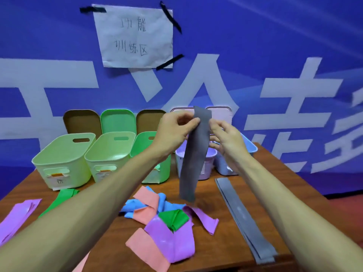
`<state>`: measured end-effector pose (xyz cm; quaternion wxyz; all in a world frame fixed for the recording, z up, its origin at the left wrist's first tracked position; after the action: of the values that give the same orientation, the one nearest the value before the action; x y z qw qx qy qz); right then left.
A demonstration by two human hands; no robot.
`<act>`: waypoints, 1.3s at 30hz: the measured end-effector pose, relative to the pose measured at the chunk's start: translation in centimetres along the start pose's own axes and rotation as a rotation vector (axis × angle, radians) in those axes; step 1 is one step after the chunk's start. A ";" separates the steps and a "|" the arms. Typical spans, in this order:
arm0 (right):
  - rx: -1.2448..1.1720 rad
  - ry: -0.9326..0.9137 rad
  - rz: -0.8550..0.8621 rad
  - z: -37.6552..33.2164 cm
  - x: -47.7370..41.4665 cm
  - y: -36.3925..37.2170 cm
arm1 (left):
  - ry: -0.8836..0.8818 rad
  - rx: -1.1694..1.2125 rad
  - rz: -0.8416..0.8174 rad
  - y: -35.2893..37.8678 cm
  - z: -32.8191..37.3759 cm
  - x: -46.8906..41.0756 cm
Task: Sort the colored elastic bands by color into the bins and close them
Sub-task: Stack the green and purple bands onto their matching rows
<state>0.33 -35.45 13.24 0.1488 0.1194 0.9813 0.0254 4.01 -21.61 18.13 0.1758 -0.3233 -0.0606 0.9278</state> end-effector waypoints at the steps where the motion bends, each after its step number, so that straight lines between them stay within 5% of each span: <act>1: 0.013 0.064 -0.047 0.9 0.3 -0.3 | 0.010 0.014 -0.010 0.8 0.9 -0.6; 8: 0.050 0.233 -0.258 5.8 4.5 -4.8 | -0.115 0.241 0.036 5.1 1.1 -3.1; 16: 0.284 0.398 -0.169 11.4 9.3 -12.3 | -0.460 0.432 0.138 10.3 -10.9 -1.5; 29: 0.445 0.662 -0.147 17.7 13.8 -19.0 | -0.712 0.179 0.045 18.1 -25.1 4.0; 39: 0.500 0.776 -0.066 21.1 14.1 -19.5 | -0.727 -0.174 -0.001 19.5 -28.6 5.6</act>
<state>-10.88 -50.69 -12.62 -0.2623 0.1020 0.9437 -0.1737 12.09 -37.71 -11.95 0.1151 0.0137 -0.1977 0.9734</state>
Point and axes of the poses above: each hand's wrist, its own x-axis away from the middle knuckle, its own y-axis out of the palm, z = x × y, the point moved 9 cm from there along -x, towards the middle knuckle, and after that the axes turned 2 degrees about -z, right-handed, at the moved point
